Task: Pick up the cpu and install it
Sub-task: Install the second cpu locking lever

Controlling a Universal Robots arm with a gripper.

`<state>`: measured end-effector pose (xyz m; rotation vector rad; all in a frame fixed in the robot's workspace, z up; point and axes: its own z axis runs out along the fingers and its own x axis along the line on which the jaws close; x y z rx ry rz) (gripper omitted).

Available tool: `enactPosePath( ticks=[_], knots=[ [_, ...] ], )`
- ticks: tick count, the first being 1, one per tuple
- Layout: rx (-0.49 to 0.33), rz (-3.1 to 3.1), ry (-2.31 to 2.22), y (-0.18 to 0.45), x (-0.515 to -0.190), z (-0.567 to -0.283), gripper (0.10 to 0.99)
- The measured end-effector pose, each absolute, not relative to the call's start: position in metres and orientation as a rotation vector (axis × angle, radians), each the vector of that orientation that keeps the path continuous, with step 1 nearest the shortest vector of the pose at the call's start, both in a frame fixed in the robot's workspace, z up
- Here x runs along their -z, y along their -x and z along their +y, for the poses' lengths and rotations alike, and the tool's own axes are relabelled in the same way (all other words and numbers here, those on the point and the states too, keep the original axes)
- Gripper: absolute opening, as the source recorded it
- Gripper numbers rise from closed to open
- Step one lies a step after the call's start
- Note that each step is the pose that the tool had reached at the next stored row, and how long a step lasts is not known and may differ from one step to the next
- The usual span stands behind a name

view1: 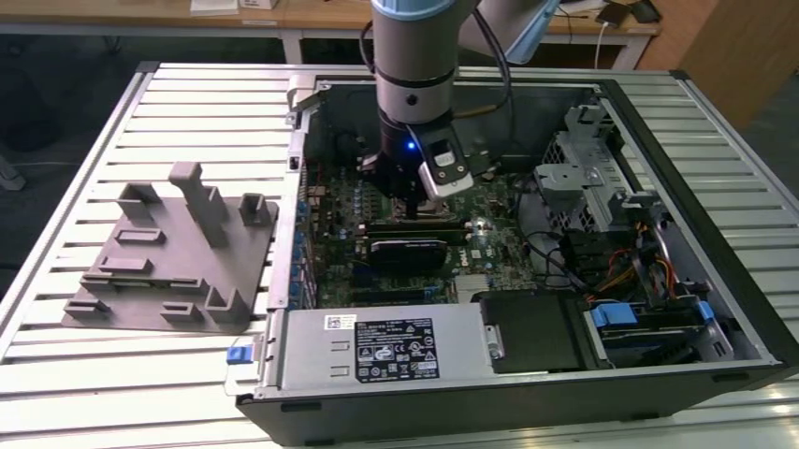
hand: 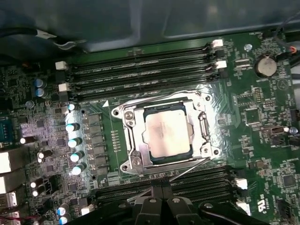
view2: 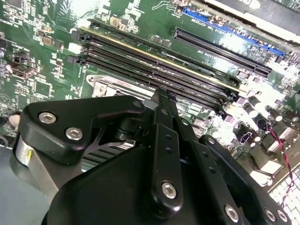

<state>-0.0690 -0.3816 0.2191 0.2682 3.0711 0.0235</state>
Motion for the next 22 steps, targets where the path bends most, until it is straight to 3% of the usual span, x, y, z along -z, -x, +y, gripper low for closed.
enactPosePath(
  ticks=[9, 22],
  knots=[
    [-0.031, 3.071, -0.268, 0.076, -0.216, -0.382, 0.106],
    [-0.128, 3.074, -0.270, 0.096, -0.206, -0.390, 0.106]
  ],
)
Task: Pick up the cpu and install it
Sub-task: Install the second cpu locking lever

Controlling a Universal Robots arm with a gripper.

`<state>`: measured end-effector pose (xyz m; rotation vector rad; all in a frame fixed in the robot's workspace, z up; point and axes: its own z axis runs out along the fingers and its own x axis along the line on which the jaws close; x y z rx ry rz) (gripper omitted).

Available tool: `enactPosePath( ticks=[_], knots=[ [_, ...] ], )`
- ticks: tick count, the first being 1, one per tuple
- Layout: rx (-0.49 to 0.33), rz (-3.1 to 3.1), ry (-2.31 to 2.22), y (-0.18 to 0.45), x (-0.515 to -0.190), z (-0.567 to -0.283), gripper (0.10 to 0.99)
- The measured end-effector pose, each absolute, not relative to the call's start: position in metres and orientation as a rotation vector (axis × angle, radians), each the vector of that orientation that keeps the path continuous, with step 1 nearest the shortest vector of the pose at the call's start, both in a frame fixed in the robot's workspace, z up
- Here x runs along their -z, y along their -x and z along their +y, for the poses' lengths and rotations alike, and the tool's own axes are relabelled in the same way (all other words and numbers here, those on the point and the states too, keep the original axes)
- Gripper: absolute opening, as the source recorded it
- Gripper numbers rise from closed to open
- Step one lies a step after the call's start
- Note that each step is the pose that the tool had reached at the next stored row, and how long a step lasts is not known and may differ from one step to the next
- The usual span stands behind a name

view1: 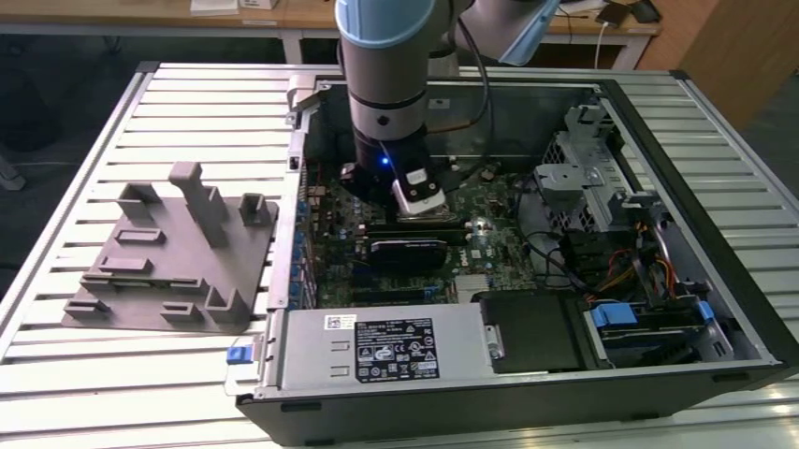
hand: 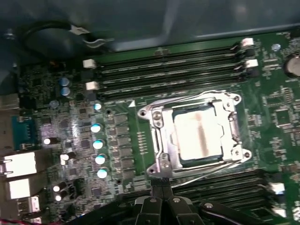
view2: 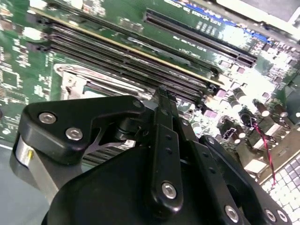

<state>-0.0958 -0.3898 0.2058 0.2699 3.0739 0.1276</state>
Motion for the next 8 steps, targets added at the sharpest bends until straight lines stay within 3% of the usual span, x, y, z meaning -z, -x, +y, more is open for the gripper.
enactPosePath(
  ticks=[8],
  knots=[
    [-0.185, 3.074, -0.271, 0.0966, -0.2036, -0.3972, 0.106]
  ],
)
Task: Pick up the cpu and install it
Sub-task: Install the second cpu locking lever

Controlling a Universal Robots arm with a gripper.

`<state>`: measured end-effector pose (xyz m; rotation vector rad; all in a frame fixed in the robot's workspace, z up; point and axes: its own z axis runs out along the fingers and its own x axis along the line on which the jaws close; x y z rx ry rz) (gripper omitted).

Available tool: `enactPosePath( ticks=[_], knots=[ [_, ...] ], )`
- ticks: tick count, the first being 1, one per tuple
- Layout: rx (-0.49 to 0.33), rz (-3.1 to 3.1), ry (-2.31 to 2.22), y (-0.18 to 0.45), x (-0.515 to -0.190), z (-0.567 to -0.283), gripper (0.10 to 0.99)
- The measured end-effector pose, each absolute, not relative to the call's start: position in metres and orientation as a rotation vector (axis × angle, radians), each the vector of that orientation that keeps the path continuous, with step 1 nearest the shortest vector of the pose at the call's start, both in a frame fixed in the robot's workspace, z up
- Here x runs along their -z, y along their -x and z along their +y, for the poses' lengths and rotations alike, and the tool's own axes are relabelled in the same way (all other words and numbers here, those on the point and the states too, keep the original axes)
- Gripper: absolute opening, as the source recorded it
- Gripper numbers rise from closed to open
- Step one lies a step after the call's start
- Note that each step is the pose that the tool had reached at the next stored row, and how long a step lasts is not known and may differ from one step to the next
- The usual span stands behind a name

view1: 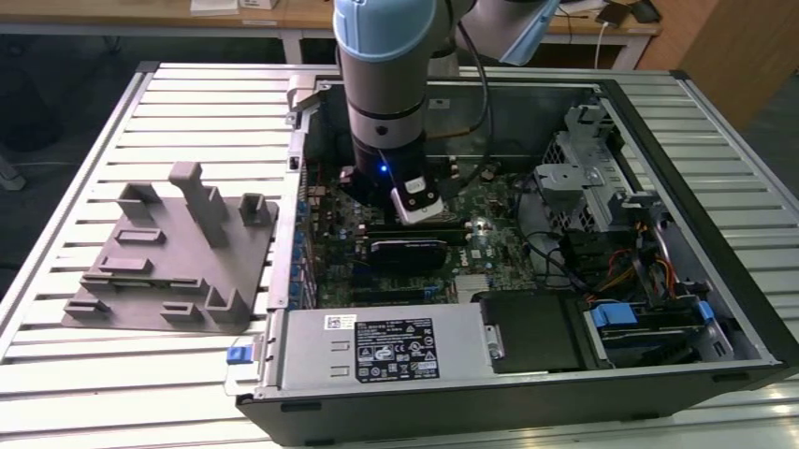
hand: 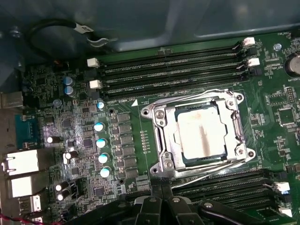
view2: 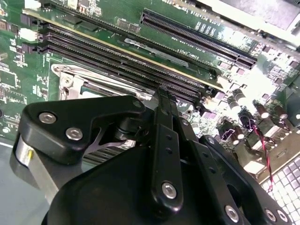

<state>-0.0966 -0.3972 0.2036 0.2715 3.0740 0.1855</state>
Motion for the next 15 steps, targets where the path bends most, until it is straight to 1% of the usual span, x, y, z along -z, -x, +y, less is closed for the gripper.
enactPosePath(
  ticks=[4, 15],
  knots=[
    [-0.219, 3.074, -0.272, 0.0966, -0.2025, -0.3993, 0.106],
    [-0.274, 3.072, -0.274, 0.0950, -0.2003, -0.4017, 0.106]
  ],
)
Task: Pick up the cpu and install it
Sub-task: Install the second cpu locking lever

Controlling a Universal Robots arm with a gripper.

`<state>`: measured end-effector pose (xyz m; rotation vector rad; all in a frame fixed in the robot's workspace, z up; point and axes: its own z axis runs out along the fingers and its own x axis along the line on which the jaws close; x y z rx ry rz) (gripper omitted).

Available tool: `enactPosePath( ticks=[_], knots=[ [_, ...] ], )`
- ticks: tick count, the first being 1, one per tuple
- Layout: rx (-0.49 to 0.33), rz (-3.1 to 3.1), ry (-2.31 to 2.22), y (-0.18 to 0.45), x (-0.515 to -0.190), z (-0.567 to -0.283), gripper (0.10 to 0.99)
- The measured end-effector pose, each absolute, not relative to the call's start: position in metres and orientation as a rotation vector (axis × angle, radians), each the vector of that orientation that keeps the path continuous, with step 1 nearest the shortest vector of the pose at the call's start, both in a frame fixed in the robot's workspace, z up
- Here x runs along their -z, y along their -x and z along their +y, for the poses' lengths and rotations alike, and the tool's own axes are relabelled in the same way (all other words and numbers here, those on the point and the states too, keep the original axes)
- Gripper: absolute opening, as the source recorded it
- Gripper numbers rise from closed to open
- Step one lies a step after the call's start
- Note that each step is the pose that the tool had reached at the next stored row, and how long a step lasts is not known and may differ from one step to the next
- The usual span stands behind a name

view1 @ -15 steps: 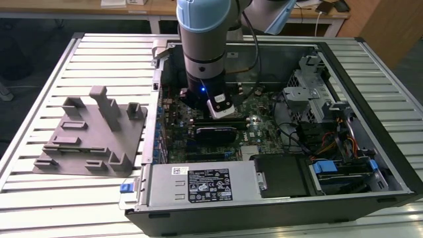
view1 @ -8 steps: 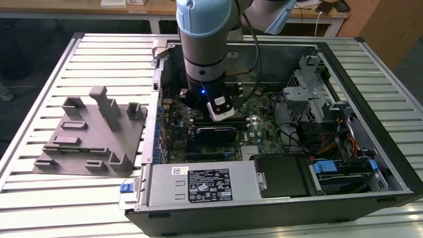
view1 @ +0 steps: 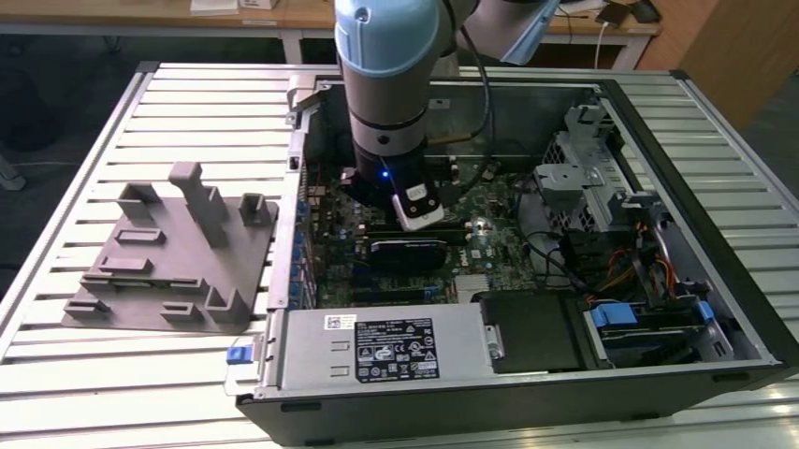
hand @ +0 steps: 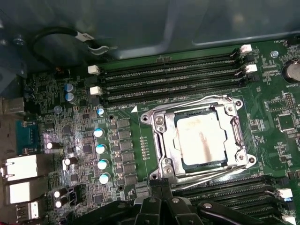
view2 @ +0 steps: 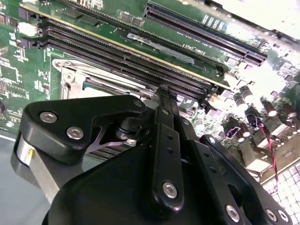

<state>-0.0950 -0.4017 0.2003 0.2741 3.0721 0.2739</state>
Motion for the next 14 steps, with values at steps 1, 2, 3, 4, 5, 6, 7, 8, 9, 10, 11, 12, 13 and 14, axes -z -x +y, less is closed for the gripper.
enactPosePath(
  ticks=[1, 2, 3, 4, 5, 6, 7, 8, 9, 10, 11, 12, 13, 14],
  knots=[
    [-0.280, 3.072, -0.274, 0.0949, -0.2000, -0.4017, 0.106],
    [-0.285, 3.072, -0.274, 0.0948, -0.1996, -0.4017, 0.106],
    [-0.290, 3.072, -0.275, 0.0948, -0.1992, -0.4018, 0.106],
    [-0.294, 3.071, -0.275, 0.0948, -0.1988, -0.4019, 0.106],
    [-0.297, 3.071, -0.275, 0.0948, -0.1984, -0.4020, 0.106],
    [-0.301, 3.071, -0.275, 0.0947, -0.1979, -0.4022, 0.106],
    [-0.306, 3.071, -0.275, 0.0947, -0.1975, -0.4023, 0.106],
    [-0.313, 3.071, -0.275, 0.0947, -0.1971, -0.4024, 0.106],
    [-0.320, 3.070, -0.275, 0.0947, -0.1967, -0.4025, 0.106],
    [-0.328, 3.070, -0.275, 0.0948, -0.1963, -0.4026, 0.106],
    [-0.334, 3.070, -0.276, 0.0948, -0.1960, -0.4027, 0.106],
    [-0.339, 3.069, -0.276, 0.0948, -0.1957, -0.4027, 0.106],
    [-0.340, 3.069, -0.276, 0.0948, -0.1957, -0.4027, 0.106],
    [-0.340, 3.069, -0.276, 0.0948, -0.1956, -0.4027, 0.106]
  ],
)
